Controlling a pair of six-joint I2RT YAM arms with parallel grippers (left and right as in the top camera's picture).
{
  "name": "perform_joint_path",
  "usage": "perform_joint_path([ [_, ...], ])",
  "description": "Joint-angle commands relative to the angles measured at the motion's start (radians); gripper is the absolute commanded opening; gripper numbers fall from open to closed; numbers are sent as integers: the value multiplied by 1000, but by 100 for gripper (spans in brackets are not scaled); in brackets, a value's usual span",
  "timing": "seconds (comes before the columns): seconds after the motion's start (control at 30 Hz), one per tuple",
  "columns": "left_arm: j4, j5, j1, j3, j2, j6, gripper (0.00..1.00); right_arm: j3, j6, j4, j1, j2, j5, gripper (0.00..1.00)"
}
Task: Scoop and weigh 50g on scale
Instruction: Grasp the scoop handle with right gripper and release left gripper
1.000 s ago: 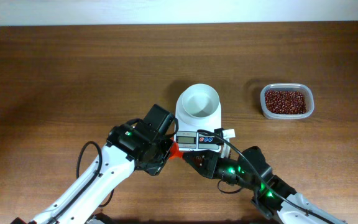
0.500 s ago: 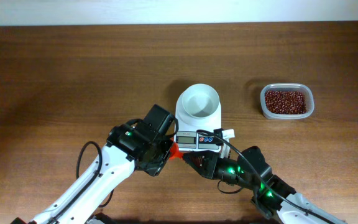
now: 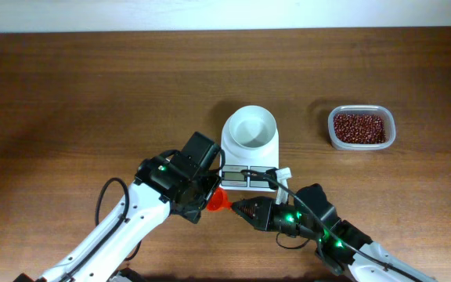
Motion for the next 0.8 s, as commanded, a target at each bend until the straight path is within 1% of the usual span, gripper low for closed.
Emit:
perform_joint_path([
  [0.0, -2, -26, 0, 3, 4, -3, 70, 11, -229, 0, 7, -4, 9, 4],
  [0.07, -2, -46, 2, 3, 3, 21, 71, 11, -305, -46, -17, -23, 8, 4],
  [0.1, -2, -46, 9, 3, -1, 63, 71, 11, -344, -117, -48, -67, -5, 4],
  [0.17, -2, -48, 20, 3, -7, 152, 71, 29, -422, -336, -135, -207, -18, 4],
  [0.2, -2, -54, 19, 3, -7, 181, 71, 56, -459, -478, -190, -288, -10, 4],
  [0.23, -2, -55, 19, 3, -7, 213, 74, 98, -492, -639, -251, -374, 14, 4],
  [0.27, -2, -60, 19, 3, -7, 223, 80, 135, -505, -749, -293, -432, 48, 4],
  [0.3, -3, -62, 19, 3, -7, 223, 81, 175, -518, -844, -340, -491, 89, 4],
  [0.33, -42, -61, 19, 3, -7, 223, 79, 203, -518, -892, -370, -529, 122, 4],
  [0.37, -77, -48, 19, 3, -7, 222, 75, 244, -518, -935, -414, -581, 167, 4],
  [0.43, -64, -35, 18, 3, -7, 223, 1, 282, -518, -937, -460, -620, 194, 4],
  [0.47, -29, -35, 18, 3, -7, 246, 0, 299, -518, -937, -484, -623, 209, 4],
  [0.5, 47, -35, 2, 3, -7, 364, 0, 312, -518, -937, -506, -623, 229, 4],
  [0.57, 186, -42, -52, 3, -6, 544, 0, 332, -518, -933, -544, -623, 291, 4],
  [0.6, 274, -93, -110, 3, 0, 633, 0, 336, -518, -929, -563, -623, 309, 4],
  [0.63, 320, -166, -160, 3, 15, 657, 0, 336, -518, -923, -582, -623, 313, 4],
  [0.67, 347, -213, -194, 3, 36, 657, 0, 336, -518, -922, -599, -623, 322, 4],
  [0.77, 490, -236, -270, 3, 139, 657, 0, 336, -518, -923, -647, -623, 368, 4],
])
